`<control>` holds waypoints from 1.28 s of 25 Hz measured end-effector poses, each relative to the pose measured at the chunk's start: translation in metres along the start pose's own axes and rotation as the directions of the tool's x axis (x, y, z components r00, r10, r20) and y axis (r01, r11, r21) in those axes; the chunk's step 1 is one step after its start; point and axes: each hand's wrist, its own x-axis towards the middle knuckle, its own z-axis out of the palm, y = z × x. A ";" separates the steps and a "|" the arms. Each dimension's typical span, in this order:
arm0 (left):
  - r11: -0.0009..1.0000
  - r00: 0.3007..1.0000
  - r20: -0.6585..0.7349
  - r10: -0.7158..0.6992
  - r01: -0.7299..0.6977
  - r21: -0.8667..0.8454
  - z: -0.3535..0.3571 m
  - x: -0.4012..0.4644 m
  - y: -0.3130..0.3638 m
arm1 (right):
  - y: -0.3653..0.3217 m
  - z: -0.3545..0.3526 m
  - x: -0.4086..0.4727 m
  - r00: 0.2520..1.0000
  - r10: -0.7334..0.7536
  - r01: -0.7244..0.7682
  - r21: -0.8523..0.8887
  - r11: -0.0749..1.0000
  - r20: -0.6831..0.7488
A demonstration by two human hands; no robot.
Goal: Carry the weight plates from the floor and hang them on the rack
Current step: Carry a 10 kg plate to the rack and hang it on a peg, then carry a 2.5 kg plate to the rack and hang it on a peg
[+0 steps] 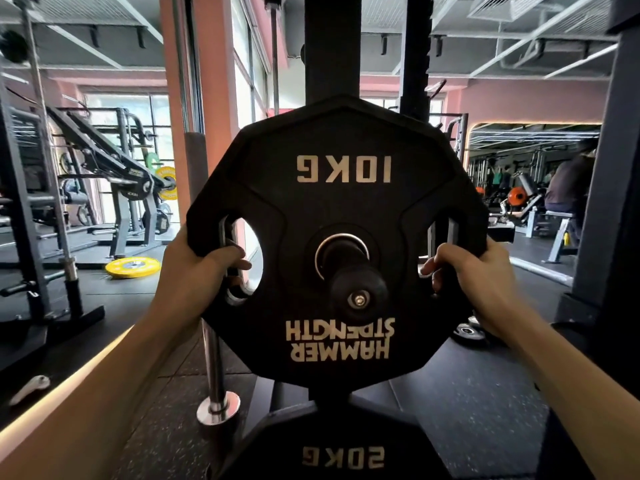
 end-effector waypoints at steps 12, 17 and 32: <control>0.880 0.998 0.030 -0.050 0.030 0.475 -0.013 -0.046 0.005 | -0.012 -0.022 -0.026 0.998 0.016 0.010 -0.417 0.909 0.057; 0.821 0.972 0.115 -0.203 0.105 0.562 -0.022 -0.063 0.034 | -0.020 -0.036 -0.033 0.951 0.268 -0.130 -0.588 0.798 0.154; 0.152 0.217 0.080 -0.973 0.339 0.928 -0.113 -0.255 0.216 | -0.202 -0.118 -0.247 0.288 0.948 -0.534 -0.800 0.276 0.135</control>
